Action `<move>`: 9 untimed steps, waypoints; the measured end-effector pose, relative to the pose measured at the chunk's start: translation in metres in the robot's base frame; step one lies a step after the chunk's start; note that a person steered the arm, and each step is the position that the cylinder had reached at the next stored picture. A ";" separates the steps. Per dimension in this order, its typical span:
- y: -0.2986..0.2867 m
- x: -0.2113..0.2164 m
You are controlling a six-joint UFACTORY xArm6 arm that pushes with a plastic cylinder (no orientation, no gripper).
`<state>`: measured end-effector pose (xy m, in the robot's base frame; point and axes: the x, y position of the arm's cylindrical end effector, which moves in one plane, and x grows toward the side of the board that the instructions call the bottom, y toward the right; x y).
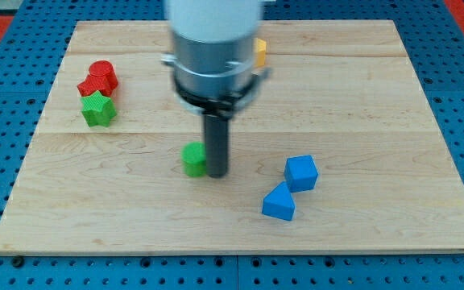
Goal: Move your hand up to the parallel right of red circle
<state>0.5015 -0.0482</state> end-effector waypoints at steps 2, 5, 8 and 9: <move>-0.096 -0.056; -0.077 -0.054; -0.077 -0.072; -0.077 -0.076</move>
<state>0.4254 -0.1248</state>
